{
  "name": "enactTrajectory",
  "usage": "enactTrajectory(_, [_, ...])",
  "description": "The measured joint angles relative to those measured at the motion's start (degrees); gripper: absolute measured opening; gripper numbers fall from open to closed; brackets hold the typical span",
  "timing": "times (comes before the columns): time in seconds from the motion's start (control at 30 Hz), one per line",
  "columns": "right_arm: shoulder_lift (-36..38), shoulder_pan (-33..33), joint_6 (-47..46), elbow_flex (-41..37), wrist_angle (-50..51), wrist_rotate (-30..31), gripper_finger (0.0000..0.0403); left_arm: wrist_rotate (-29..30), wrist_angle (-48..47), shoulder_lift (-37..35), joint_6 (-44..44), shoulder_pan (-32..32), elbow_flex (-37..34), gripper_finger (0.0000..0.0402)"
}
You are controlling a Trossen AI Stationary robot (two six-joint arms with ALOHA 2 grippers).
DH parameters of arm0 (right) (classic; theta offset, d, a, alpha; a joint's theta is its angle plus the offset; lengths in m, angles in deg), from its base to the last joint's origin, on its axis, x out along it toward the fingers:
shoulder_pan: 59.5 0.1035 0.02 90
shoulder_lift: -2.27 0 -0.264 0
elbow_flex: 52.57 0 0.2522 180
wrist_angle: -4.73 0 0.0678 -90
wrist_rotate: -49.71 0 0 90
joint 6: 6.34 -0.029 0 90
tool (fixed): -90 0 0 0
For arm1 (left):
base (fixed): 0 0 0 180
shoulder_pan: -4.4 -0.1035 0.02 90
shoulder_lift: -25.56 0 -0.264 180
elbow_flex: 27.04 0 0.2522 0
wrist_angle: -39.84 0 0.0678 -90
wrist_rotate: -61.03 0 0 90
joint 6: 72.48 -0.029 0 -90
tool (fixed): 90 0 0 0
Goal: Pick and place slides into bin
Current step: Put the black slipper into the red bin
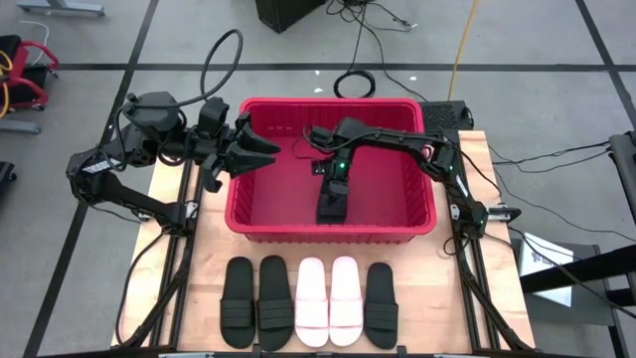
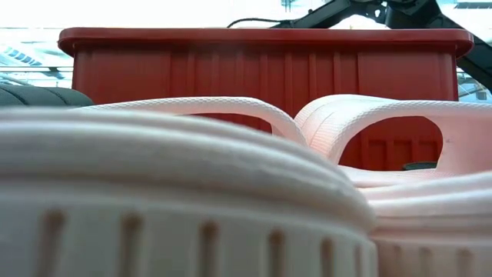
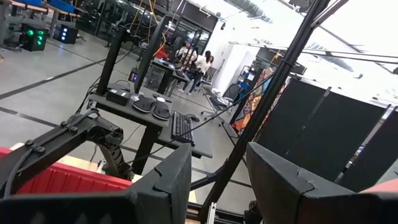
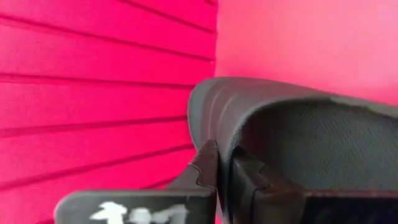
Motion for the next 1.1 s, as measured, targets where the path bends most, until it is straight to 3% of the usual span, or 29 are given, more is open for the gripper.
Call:
enactTrajectory(0.73, [0.2, 4.2, 0.0, -7.4, -7.5, 2.8, 0.0005, 0.0, 0.0, 0.0, -0.2, 0.0, 0.0, 0.0152])
enactTrajectory(1.1, [0.1, 4.4, -1.1, -7.5, -9.5, 4.7, 0.0053, 0.0, 0.0, 0.0, -0.2, 0.0, 0.0, 0.0152])
